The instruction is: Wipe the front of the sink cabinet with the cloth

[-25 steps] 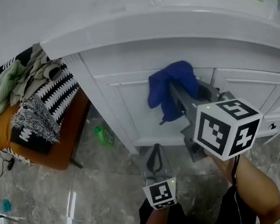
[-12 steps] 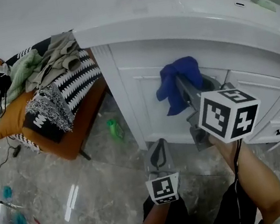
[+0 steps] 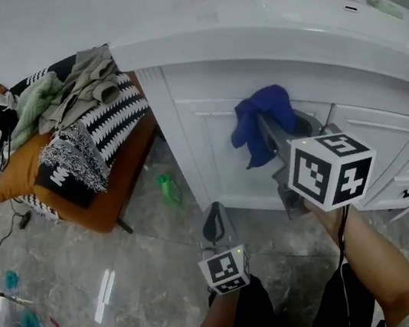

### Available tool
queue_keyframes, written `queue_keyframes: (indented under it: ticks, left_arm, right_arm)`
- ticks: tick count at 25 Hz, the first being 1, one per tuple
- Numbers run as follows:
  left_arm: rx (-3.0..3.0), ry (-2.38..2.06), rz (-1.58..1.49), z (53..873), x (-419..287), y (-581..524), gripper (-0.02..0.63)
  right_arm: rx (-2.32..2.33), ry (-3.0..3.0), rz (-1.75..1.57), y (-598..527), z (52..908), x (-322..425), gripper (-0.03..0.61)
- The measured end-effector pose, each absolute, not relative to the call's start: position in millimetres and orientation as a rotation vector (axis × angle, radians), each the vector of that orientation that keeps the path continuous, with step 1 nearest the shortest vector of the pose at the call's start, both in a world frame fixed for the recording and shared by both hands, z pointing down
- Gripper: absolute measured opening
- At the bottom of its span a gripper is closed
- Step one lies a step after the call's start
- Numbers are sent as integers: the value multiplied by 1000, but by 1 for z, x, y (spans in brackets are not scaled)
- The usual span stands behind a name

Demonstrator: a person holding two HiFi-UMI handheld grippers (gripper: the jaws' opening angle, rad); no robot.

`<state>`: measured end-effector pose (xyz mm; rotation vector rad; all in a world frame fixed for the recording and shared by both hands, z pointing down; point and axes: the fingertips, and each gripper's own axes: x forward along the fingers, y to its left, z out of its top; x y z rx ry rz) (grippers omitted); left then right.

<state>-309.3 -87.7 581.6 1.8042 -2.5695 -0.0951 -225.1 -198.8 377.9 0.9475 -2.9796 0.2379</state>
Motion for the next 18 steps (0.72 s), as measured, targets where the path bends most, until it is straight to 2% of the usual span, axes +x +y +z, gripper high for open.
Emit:
queue_keyframes:
  ticks: [4, 15, 18]
  left_arm:
    - [1767, -2555, -115, 587, -310, -80, 11]
    - [1767, -2539, -48, 597, -320, -76, 11]
    - [1734, -2510, -111, 601, -325, -73, 9]
  right_arm:
    - [961, -2956, 260, -203, 408, -229, 57]
    - [921, -2705, 304, -202, 576, -247, 57]
    - [914, -2611, 351, -202, 630, -244, 57]
